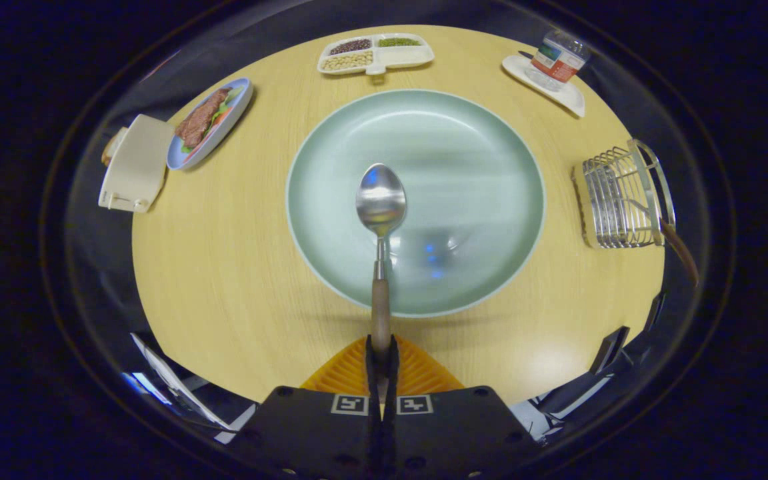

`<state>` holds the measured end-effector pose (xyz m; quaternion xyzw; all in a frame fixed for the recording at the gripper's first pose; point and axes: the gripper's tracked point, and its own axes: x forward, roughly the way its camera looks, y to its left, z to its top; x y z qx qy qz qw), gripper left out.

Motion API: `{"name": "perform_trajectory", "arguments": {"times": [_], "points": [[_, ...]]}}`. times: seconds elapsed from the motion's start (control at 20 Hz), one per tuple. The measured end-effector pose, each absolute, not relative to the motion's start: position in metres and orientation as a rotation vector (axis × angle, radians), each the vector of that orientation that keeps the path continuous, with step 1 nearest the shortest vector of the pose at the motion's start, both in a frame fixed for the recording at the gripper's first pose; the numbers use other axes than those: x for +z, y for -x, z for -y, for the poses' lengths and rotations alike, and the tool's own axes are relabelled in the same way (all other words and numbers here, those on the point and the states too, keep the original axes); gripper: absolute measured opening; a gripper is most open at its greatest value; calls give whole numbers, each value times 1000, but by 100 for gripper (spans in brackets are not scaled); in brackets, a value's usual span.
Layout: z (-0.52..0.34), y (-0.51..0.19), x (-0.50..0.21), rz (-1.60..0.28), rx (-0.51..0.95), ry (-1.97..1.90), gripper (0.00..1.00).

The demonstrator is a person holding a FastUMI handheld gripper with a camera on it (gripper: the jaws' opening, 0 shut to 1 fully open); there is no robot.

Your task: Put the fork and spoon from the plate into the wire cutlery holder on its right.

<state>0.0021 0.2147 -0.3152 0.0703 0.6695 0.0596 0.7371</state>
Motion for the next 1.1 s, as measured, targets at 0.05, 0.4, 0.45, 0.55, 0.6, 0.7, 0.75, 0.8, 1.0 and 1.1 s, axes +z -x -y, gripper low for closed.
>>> {"name": "perform_trajectory", "arguments": {"times": [0.05, 0.4, 0.45, 0.55, 0.6, 0.7, 0.75, 0.8, 1.0, 1.1], "points": [[-211, -1, -314, -1467, 136, -148, 1], [-194, 14, -266, -1443, 177, -166, 1], [-188, 16, -256, -1435, 181, -168, 1], [-177, 17, -236, -1416, 190, -171, 0], [-173, 18, -227, -1408, 196, -174, 1], [-159, 16, -204, -1386, 203, -181, 1], [-151, 15, -195, -1378, 204, -184, 1], [-141, 15, -184, -1367, 205, -186, 0], [-94, 11, -158, -1335, 182, -178, 1], [-71, 7, -152, -1327, 161, -188, 1]]}}
